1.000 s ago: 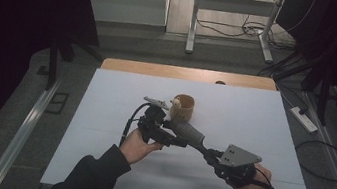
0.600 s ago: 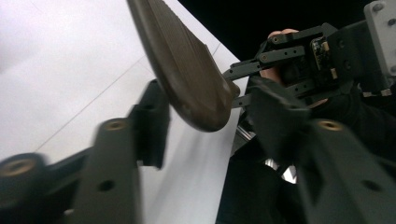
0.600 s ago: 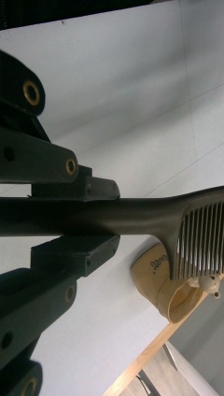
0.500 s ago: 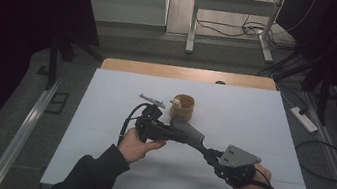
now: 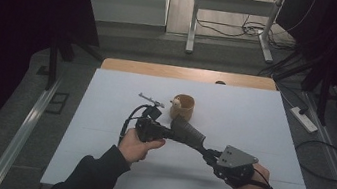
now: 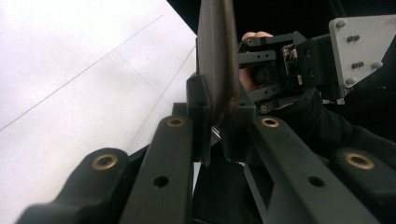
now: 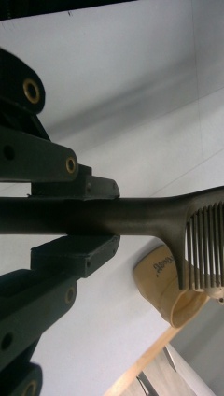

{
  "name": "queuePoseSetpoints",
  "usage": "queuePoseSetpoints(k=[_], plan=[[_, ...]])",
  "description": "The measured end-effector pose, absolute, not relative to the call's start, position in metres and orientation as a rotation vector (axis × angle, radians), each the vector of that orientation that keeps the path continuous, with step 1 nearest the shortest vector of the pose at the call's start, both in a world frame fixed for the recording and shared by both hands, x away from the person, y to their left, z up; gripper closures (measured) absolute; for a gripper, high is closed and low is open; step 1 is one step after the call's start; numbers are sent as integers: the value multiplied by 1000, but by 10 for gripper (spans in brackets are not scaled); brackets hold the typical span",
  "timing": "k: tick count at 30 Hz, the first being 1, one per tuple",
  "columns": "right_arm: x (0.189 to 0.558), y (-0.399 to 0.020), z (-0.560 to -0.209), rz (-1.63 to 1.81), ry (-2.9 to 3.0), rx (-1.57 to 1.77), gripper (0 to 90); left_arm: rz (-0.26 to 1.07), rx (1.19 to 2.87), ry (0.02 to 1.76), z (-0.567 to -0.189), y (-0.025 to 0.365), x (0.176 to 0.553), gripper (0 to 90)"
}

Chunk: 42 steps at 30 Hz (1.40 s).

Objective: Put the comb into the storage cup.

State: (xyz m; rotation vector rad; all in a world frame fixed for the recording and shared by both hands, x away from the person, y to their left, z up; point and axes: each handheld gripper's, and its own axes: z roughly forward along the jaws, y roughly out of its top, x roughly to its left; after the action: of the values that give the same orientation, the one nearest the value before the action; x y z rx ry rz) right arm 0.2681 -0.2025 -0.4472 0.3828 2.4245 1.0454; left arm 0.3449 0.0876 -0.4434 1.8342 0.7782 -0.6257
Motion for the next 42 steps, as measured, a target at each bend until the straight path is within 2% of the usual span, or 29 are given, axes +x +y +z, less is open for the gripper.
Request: queuePoseSetpoints(k=[4, 13, 23, 26, 33, 42], plan=[[269, -203, -448, 1053, 2432, 391, 711, -607, 1838, 781, -442, 88, 344, 826], [272, -205, -447, 1095, 2436, 480, 595, -551, 1859, 776, -439, 90, 343, 827], [276, -207, -446, 1123, 2467, 568, 446, -499, 1871, 767, -433, 93, 342, 826], [277, -207, -446, 1114, 2473, 596, 357, -489, 1868, 761, -431, 94, 342, 825], [280, -210, -446, 1126, 2504, 659, 233, -448, 1890, 753, -428, 96, 342, 826], [282, -213, -446, 1110, 2510, 706, 137, -390, 1915, 752, -422, 100, 342, 826]])
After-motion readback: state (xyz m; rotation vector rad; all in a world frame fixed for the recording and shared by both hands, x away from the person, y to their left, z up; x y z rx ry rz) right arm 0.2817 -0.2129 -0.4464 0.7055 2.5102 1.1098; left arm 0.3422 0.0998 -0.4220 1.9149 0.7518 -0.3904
